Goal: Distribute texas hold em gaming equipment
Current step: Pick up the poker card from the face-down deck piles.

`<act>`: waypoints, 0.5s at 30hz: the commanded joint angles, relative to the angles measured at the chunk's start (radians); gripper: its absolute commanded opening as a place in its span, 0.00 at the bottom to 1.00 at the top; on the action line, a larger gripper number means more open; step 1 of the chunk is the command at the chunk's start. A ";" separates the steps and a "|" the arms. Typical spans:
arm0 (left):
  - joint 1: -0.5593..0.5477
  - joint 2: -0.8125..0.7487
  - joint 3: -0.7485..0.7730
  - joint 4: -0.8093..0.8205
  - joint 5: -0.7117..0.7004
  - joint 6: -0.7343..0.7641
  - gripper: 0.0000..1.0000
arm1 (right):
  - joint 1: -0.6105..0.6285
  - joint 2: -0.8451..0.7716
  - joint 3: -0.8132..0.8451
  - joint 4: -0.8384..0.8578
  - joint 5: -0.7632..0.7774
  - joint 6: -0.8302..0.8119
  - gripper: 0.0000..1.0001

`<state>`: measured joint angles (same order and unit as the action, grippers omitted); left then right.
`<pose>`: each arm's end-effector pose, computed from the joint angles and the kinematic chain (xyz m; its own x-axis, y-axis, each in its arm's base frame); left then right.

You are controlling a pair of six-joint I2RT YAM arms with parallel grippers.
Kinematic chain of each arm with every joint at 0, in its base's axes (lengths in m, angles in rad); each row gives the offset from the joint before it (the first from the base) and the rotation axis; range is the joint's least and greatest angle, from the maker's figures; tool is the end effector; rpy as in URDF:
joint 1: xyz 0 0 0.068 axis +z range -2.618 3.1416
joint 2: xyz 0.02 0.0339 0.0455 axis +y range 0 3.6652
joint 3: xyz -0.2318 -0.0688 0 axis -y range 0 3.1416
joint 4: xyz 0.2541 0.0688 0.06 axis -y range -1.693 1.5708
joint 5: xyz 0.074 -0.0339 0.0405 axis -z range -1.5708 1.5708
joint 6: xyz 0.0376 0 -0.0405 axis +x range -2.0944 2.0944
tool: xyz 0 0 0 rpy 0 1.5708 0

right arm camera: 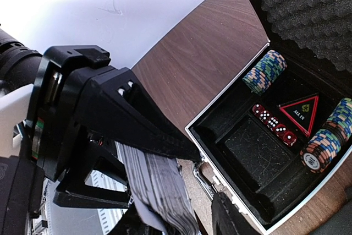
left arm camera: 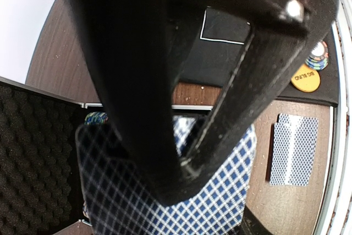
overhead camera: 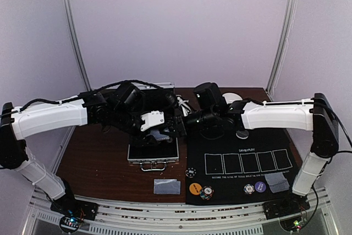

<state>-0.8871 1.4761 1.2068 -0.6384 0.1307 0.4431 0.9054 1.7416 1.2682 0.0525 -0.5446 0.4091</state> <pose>0.2031 -0.2570 0.2468 -0.0985 0.7938 -0.6001 0.9536 0.2477 0.1711 0.2377 0.3344 0.2361 -0.6152 -0.2328 -0.7532 -0.7848 0.2711 0.5573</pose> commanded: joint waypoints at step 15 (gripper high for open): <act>0.008 0.022 0.015 0.029 -0.024 0.010 0.50 | -0.009 -0.052 0.018 -0.115 0.010 -0.047 0.29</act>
<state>-0.8871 1.4868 1.2064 -0.6384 0.1173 0.4446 0.9016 1.7203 1.2694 -0.0124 -0.5396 0.3843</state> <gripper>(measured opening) 0.502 0.298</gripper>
